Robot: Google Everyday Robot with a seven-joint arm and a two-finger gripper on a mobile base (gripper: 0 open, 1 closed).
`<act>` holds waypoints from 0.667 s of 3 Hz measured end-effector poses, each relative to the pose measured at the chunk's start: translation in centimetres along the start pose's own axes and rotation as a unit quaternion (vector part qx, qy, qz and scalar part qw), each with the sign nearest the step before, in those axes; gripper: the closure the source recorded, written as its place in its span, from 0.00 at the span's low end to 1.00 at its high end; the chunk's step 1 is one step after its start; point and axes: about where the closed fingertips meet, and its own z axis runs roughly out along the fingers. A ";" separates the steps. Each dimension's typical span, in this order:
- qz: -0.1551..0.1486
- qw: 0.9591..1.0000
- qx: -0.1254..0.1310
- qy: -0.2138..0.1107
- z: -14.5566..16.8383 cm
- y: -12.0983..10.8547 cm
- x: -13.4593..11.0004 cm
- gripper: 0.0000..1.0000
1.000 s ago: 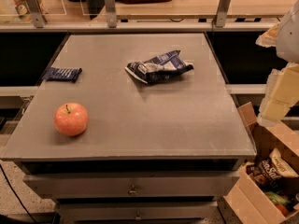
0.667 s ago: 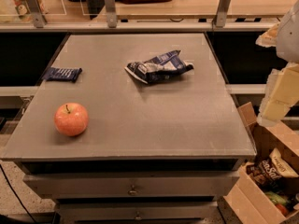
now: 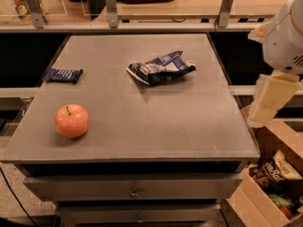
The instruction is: Pick blue chip bag
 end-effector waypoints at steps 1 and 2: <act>-0.034 0.998 0.055 0.018 3.0 -1.7 -1.7 0.00; -0.050 0.993 0.102 0.023 6.2 -5.0 -3.0 0.00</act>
Offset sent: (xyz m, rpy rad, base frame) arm 0.1397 0.0338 -0.0583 -0.1474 -0.3082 0.0568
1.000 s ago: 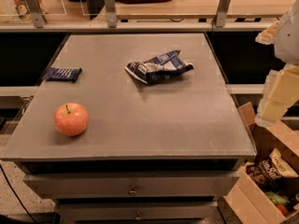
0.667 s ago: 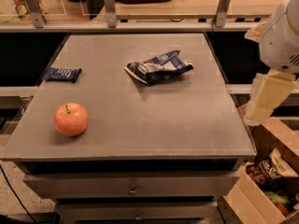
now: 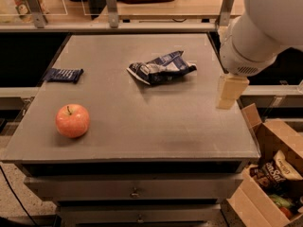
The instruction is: Pick blue chip bag
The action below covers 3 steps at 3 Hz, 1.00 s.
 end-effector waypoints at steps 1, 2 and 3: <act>-0.016 0.999 0.028 -0.005 3.7 -3.5 -1.3 0.00; -0.040 0.998 0.050 -0.014 6.7 -6.3 -3.1 0.00; -0.062 0.995 0.061 -0.038 9.4 -8.4 -5.1 0.00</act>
Offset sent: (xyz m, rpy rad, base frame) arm 0.1481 0.0440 -0.0289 -0.0524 -0.1561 0.1333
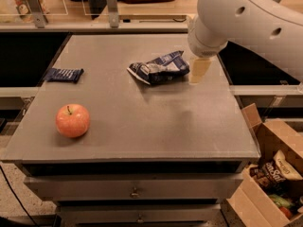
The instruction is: Pick blue chip bag
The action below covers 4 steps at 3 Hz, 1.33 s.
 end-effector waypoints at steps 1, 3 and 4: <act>-0.023 0.999 -0.002 -0.032 2.4 -0.6 -2.1 0.00; -0.035 0.997 -0.023 -0.065 5.8 0.4 -4.3 0.16; -0.038 0.996 -0.031 -0.076 6.2 1.1 -5.3 0.40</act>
Offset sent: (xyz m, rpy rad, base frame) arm 0.0426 0.0508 -0.0542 0.0342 0.0636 0.1693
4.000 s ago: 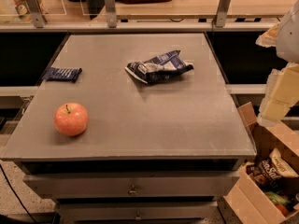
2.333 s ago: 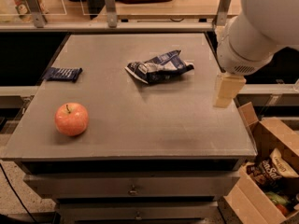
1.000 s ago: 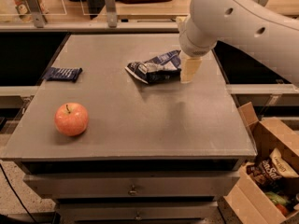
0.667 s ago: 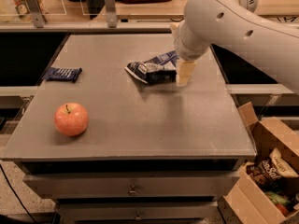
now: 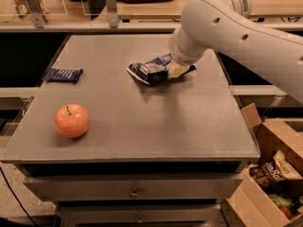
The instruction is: Pick blue chip bag
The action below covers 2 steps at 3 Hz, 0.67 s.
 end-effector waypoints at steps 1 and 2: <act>0.029 0.999 -0.008 -0.012 -0.6 0.6 0.1 0.63; 0.065 0.997 -0.009 -0.031 -2.2 1.4 -0.2 0.87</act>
Offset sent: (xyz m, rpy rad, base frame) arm -0.0442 -0.0098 0.0188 0.2115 0.0761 -0.0966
